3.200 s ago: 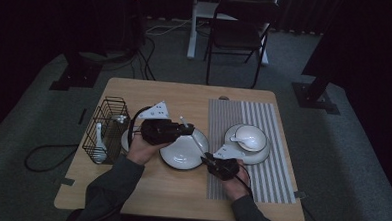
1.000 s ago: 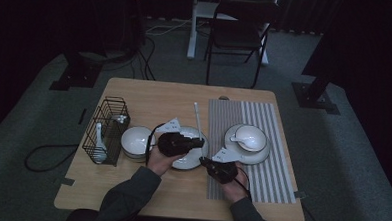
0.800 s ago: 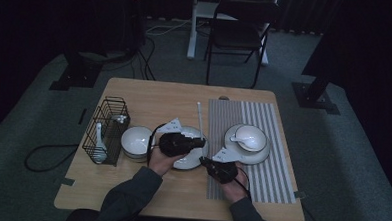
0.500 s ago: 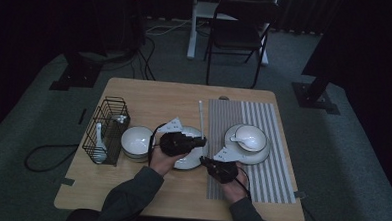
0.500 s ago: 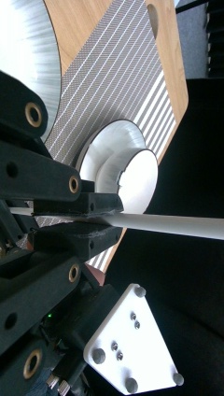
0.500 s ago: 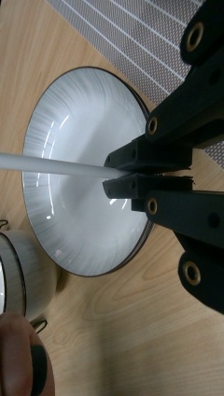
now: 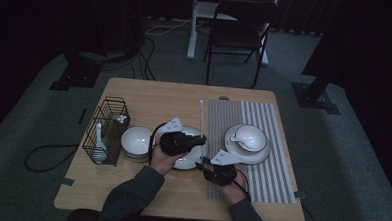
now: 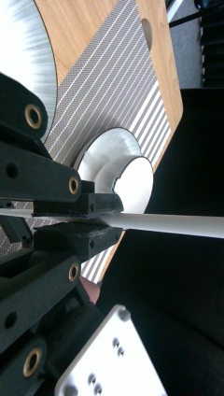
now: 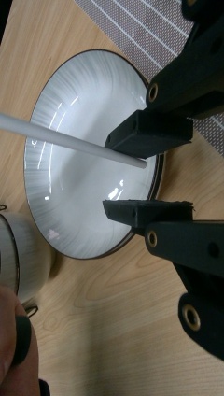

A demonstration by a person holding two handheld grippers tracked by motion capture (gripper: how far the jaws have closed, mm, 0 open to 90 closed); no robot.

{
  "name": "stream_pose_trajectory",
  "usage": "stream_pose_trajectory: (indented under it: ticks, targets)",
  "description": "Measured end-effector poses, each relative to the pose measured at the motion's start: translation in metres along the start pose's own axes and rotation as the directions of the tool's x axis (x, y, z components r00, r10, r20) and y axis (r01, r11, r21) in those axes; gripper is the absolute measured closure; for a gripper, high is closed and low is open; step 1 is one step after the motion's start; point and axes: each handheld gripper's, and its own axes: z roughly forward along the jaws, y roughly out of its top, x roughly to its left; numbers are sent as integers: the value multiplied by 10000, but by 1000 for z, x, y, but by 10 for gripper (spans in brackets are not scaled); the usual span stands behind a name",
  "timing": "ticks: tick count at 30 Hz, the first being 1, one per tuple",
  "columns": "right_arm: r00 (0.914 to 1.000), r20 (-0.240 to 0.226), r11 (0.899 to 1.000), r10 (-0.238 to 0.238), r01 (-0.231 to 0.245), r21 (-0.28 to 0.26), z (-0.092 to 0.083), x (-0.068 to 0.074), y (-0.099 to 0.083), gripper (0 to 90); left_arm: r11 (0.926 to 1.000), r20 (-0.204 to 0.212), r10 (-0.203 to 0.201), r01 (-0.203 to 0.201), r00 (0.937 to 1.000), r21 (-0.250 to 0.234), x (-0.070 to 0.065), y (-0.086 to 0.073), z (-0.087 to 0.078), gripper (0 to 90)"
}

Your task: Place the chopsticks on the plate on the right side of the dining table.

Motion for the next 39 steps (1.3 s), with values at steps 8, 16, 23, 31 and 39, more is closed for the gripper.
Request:
stream_pose_trajectory:
  ticks: [8,16,23,31,39]
  targets:
    - [9991,-299,9995,-317,317,-9,3,8,2,666,9999,-12,88,-88,10000,87,-3,0,9,858]
    - [9952,-571,9963,-796,776,-363,1,14,5,657,9981,-24,473,-471,9989,389,-9,1,22,858]
    - [9934,-778,9952,-848,806,-551,-2,12,6,642,9970,-216,484,-470,9986,608,-8,-4,32,858]
    - [9939,-436,9948,-1010,1005,-130,-1,9,4,627,9944,-497,684,-641,9964,840,-3,-6,34,859]
    - [9913,-337,9914,-1276,1284,235,-3,6,0,611,9893,-702,1112,-1037,9913,1022,-2,0,38,858]
